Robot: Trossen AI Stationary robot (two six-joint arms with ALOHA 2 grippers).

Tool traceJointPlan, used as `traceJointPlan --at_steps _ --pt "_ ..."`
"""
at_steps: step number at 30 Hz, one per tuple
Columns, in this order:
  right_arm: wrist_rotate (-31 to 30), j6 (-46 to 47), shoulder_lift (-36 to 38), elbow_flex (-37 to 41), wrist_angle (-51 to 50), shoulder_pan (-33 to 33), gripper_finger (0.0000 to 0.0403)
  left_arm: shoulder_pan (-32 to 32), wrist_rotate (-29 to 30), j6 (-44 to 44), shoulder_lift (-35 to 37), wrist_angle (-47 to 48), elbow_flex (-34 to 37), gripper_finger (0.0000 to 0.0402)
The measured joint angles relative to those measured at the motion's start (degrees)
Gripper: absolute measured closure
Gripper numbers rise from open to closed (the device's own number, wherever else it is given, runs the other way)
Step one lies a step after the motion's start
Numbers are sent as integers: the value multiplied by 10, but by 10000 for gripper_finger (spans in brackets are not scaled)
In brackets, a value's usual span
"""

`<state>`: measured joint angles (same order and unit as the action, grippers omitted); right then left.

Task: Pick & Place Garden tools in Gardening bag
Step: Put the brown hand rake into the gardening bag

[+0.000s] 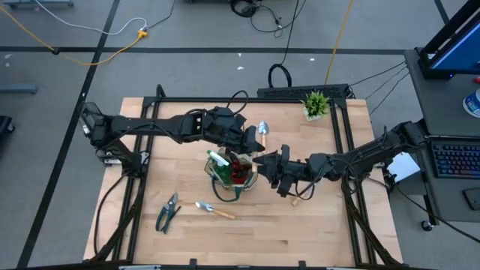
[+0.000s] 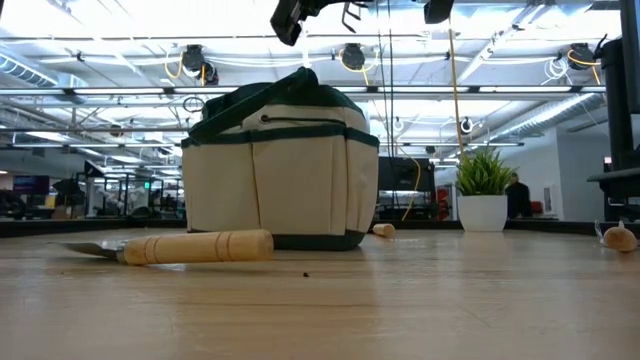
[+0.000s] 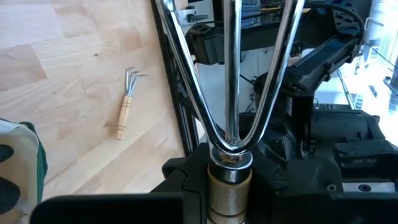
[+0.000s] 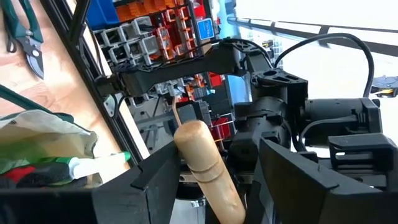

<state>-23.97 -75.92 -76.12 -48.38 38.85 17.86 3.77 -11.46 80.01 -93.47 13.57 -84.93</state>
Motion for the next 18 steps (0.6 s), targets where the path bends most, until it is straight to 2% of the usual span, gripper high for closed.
traceJointPlan --at_steps 18 --pt "1 -14 0 0 -1 3 206 -2 -3 10 -11 -16 0 341"
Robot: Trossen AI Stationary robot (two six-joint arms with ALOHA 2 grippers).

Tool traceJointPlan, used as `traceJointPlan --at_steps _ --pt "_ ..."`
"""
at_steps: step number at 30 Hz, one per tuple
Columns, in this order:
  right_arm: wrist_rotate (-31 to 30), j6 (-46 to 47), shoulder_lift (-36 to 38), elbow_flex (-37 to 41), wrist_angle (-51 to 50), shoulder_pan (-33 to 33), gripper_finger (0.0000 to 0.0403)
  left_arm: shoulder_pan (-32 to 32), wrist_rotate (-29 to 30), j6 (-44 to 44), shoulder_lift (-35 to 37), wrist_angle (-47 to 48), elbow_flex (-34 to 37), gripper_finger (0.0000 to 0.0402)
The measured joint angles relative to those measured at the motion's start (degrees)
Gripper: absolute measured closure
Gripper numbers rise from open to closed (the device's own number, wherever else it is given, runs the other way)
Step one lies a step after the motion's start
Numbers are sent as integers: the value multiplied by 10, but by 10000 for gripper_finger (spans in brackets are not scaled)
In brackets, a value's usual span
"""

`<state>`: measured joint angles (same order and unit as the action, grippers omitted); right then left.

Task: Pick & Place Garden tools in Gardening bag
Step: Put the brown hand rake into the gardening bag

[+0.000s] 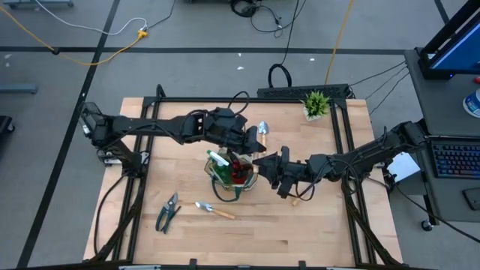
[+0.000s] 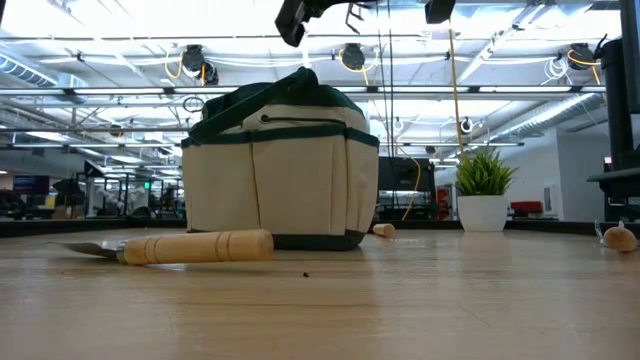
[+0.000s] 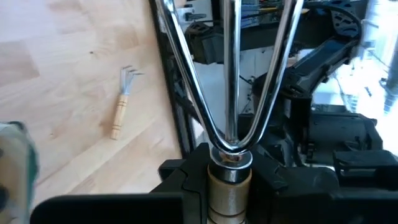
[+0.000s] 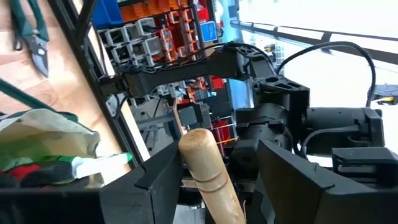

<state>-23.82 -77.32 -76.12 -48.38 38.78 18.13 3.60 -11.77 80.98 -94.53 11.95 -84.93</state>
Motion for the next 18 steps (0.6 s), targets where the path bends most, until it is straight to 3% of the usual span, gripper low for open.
traceJointPlan --at_steps 18 --pt "-3 0 1 0 -2 0 207 -18 -6 12 -4 -26 1 341"
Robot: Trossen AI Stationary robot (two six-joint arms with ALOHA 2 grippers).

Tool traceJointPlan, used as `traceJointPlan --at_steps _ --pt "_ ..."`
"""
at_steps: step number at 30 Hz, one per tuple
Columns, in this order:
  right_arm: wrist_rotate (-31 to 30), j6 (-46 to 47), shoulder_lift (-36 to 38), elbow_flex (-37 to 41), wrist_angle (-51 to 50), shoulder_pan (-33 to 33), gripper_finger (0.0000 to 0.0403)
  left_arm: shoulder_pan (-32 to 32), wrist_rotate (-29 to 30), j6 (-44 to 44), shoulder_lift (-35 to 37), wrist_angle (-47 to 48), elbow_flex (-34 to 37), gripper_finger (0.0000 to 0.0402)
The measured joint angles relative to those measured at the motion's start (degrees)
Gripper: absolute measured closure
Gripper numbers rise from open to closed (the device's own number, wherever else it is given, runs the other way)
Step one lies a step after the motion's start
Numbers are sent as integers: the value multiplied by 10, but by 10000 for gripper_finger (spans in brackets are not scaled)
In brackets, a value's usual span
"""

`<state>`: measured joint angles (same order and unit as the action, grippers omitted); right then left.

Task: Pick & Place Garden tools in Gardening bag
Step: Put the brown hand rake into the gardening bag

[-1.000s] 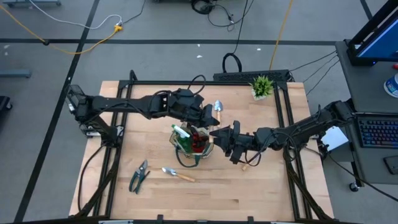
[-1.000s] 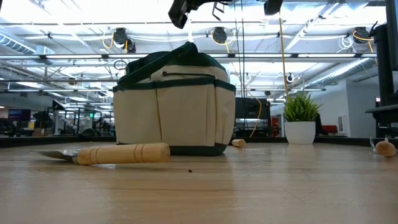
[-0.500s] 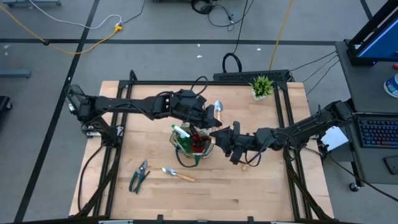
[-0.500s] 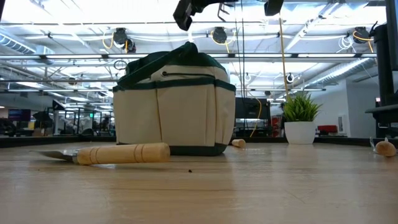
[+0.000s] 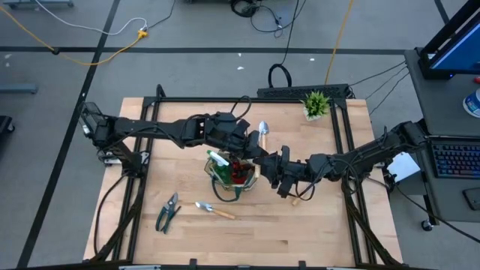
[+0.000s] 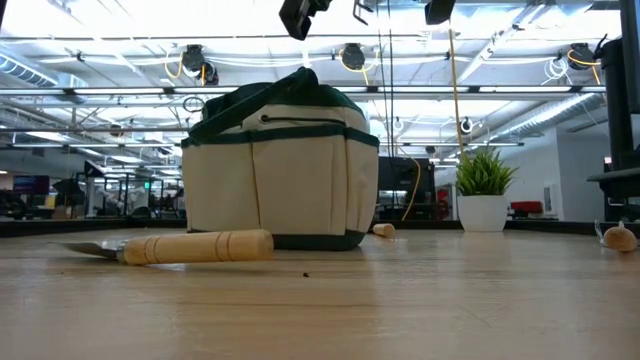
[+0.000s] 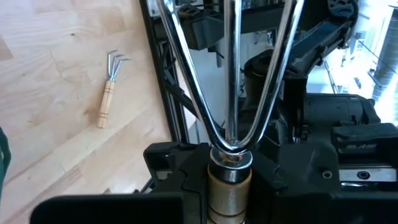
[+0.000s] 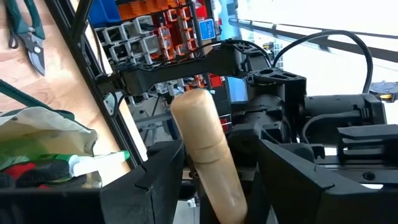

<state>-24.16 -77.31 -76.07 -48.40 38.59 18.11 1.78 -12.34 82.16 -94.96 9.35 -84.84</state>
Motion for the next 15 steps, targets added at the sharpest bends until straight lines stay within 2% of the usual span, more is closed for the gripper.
traceJointPlan --at_steps 15 --pt "2 1 0 0 -2 0 207 1 4 -6 0 0 0 341"
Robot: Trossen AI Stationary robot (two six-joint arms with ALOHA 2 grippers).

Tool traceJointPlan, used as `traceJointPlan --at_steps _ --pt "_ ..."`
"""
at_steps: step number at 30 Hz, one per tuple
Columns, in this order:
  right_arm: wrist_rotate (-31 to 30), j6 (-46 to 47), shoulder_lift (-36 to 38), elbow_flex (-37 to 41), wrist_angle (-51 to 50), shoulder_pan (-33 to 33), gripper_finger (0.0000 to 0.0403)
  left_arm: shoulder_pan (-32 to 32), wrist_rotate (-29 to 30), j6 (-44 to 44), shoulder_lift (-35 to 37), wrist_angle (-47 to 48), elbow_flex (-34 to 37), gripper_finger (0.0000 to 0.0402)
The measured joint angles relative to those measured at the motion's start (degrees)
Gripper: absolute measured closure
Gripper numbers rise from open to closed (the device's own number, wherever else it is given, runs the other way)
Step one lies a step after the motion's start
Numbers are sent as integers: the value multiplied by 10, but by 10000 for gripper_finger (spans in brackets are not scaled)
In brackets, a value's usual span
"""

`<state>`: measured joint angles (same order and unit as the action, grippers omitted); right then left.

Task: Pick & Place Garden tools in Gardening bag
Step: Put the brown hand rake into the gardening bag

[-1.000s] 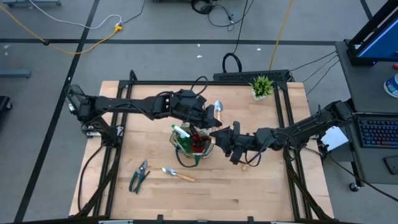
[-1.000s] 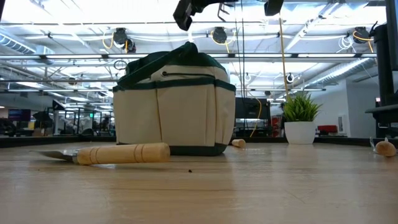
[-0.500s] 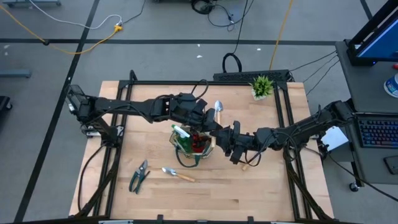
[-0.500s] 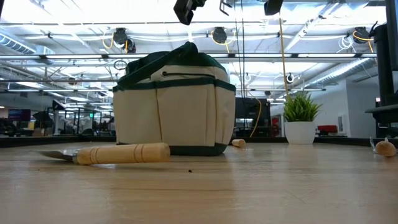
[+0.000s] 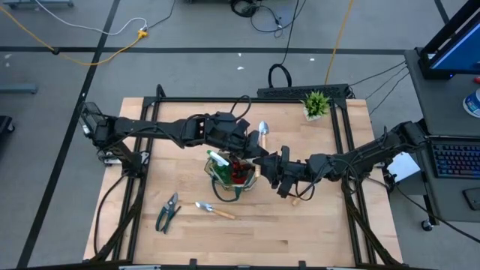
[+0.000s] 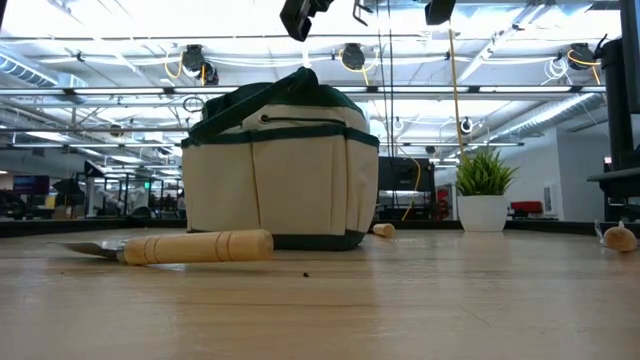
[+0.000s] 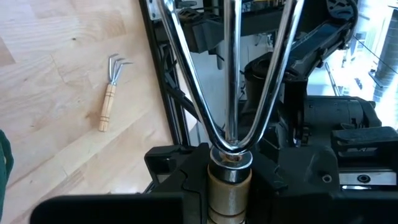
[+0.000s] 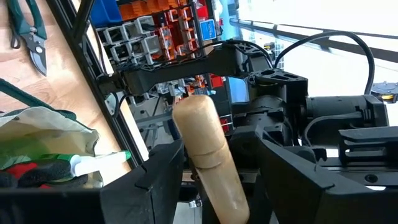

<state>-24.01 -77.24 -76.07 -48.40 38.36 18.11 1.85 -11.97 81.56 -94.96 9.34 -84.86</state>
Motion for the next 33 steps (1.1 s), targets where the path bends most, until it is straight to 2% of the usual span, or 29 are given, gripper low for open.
traceJointPlan --at_steps 7,24,26,33 --pt "0 0 0 0 0 0 207 2 1 -15 0 0 0 341" --pt "-7 134 -1 0 -34 0 206 41 80 -237 0 27 -1 341" --pt "-25 142 -1 0 -35 3 206 46 90 -271 1 32 -1 341" --pt "-148 188 -1 0 -35 23 206 42 132 -377 7 96 -1 341"
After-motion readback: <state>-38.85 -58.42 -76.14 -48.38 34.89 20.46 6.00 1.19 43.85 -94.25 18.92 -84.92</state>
